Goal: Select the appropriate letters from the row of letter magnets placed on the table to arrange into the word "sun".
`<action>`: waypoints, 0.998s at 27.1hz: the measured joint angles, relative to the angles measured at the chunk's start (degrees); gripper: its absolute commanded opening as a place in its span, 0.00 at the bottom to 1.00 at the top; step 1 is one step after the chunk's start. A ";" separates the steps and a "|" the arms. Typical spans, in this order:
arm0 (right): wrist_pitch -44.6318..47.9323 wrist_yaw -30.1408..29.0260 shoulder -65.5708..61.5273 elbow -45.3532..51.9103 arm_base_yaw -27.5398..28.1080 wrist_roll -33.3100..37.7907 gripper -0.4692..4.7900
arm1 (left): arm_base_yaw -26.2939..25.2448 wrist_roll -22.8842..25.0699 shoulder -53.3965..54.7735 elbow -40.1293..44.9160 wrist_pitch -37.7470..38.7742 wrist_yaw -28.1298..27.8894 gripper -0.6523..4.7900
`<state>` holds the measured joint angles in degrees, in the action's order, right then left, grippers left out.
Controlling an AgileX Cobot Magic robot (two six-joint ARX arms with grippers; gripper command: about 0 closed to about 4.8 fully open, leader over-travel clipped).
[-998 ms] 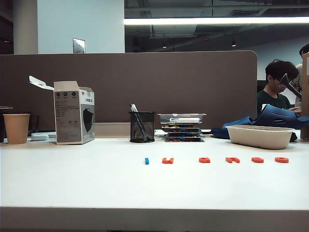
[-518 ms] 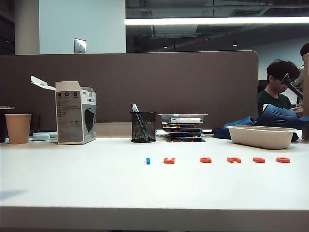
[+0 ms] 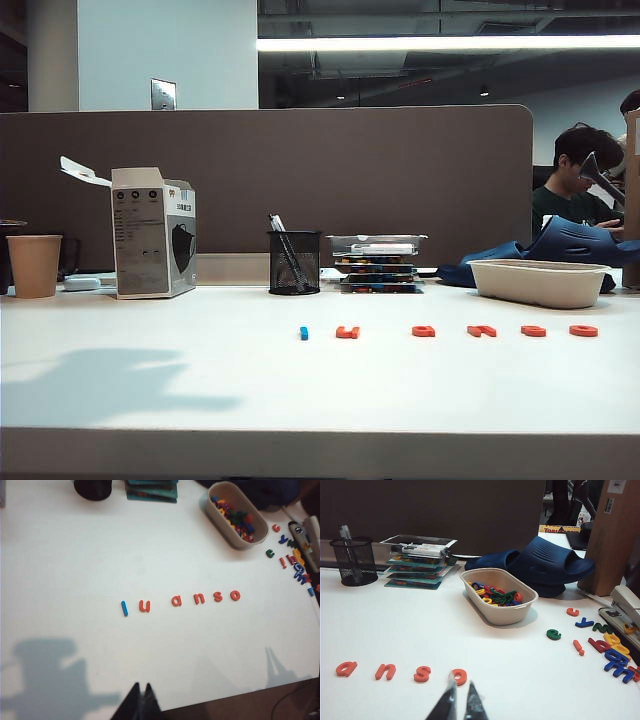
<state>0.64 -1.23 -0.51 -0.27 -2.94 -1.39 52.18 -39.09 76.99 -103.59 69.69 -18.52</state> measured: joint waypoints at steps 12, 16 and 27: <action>-0.02 -0.02 0.00 0.00 0.00 -0.02 0.14 | 1.68 -1.49 2.93 0.02 -4.66 0.96 0.11; -0.04 -0.02 0.00 0.00 0.00 0.00 0.14 | 2.23 -1.49 3.17 0.02 -7.41 1.14 0.11; -10.67 2.78 -0.02 -11.21 0.00 1.31 0.12 | 2.29 -1.49 3.28 0.02 -7.74 1.79 0.11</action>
<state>-10.02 1.54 -0.54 -11.49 -2.94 -0.08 54.48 -40.58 80.27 -103.57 61.95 -16.73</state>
